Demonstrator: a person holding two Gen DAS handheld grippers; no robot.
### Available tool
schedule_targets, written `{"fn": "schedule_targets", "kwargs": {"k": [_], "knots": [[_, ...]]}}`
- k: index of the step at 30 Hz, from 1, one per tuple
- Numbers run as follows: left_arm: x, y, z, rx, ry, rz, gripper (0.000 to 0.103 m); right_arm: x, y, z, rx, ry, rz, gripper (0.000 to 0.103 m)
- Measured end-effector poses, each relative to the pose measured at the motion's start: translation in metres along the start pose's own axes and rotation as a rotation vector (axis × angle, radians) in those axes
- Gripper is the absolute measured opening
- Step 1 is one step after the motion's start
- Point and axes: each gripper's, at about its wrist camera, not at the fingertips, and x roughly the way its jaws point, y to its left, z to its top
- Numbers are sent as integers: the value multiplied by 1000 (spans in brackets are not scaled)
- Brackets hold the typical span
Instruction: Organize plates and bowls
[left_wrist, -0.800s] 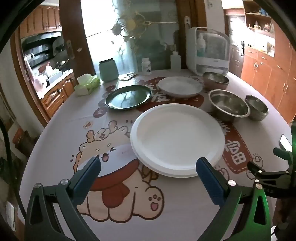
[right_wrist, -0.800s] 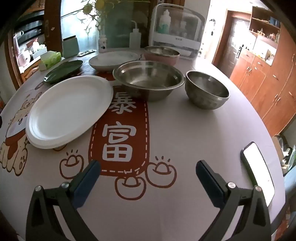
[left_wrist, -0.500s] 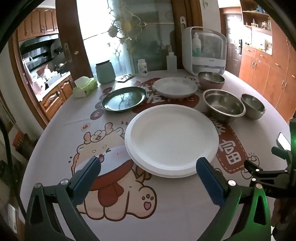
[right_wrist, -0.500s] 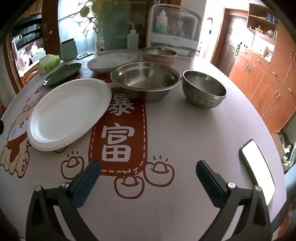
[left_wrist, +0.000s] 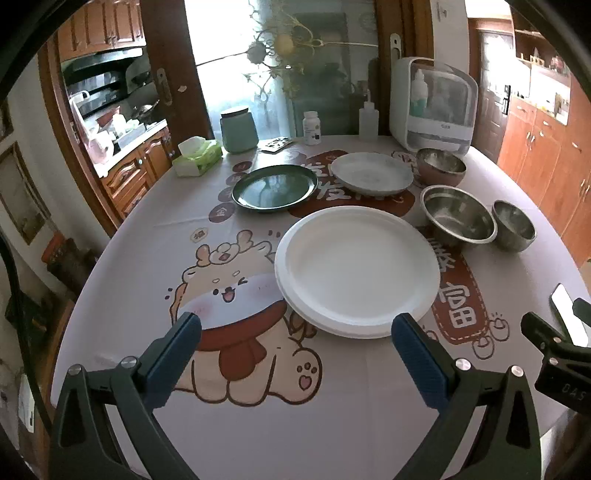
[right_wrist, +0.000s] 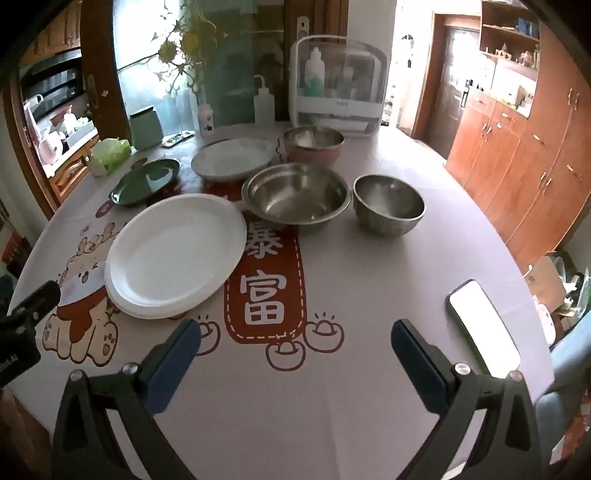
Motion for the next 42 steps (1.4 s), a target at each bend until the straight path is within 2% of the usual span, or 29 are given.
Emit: {"fn": "schedule_targets", "kwargs": {"k": [21,35,42], "knots": [[-25,-10,6,-18,8,-63,102,-35,12,8,-38,-38,49,103],[-33,-14,15,-2,-28,-30,102,-37,11,19,-31,-40,78,103],[-36,-15,19,-8,-45,-50,102,-41,13,24,-41,-53,84,103]]}}
